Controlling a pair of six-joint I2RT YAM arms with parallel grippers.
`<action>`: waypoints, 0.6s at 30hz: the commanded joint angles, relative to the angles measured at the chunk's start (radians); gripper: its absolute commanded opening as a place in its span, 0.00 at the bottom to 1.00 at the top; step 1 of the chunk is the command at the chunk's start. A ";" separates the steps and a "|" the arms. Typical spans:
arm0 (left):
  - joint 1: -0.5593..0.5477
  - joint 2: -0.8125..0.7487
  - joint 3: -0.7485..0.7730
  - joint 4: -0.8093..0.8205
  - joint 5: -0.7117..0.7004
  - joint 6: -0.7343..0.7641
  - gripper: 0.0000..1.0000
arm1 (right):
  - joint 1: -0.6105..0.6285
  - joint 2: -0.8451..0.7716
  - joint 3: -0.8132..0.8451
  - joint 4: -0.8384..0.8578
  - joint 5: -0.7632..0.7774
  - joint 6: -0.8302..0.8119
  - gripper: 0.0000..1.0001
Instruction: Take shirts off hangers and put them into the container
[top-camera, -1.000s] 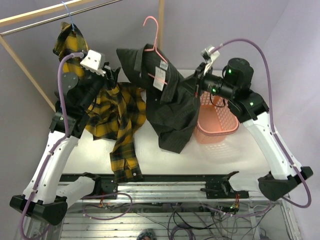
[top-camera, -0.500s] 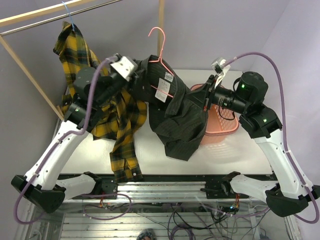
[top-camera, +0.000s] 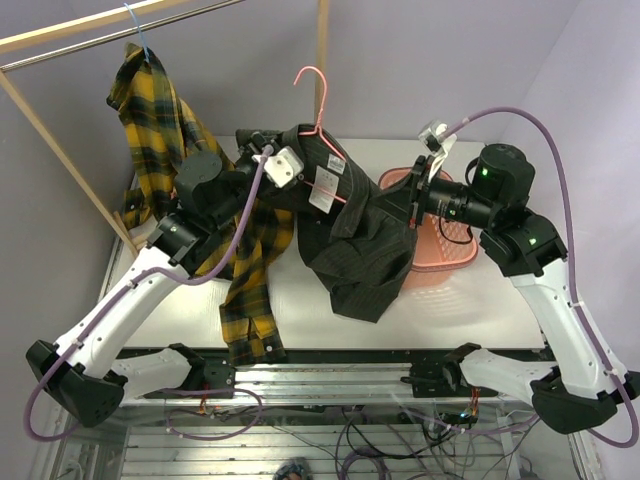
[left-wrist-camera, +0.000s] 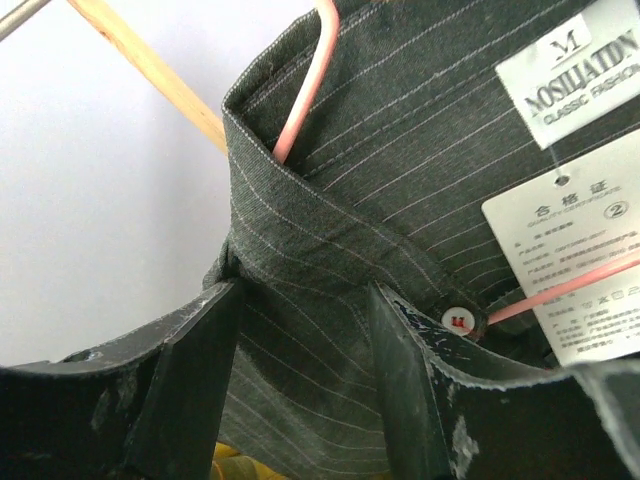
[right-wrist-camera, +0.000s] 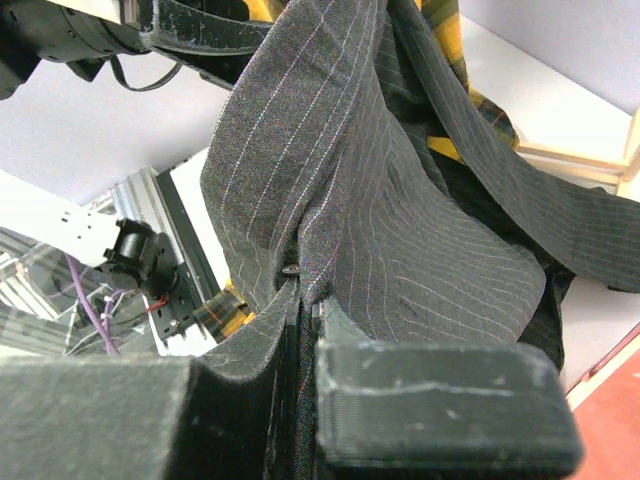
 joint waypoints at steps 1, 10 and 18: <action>-0.002 -0.037 -0.048 0.091 -0.067 0.087 0.64 | 0.002 -0.046 0.029 -0.032 -0.076 -0.038 0.00; 0.012 -0.114 -0.070 0.071 -0.081 0.075 0.64 | 0.001 -0.069 0.048 -0.089 -0.063 -0.061 0.00; 0.057 -0.165 -0.005 -0.093 0.059 0.052 0.64 | 0.003 -0.089 0.047 -0.102 -0.091 -0.061 0.00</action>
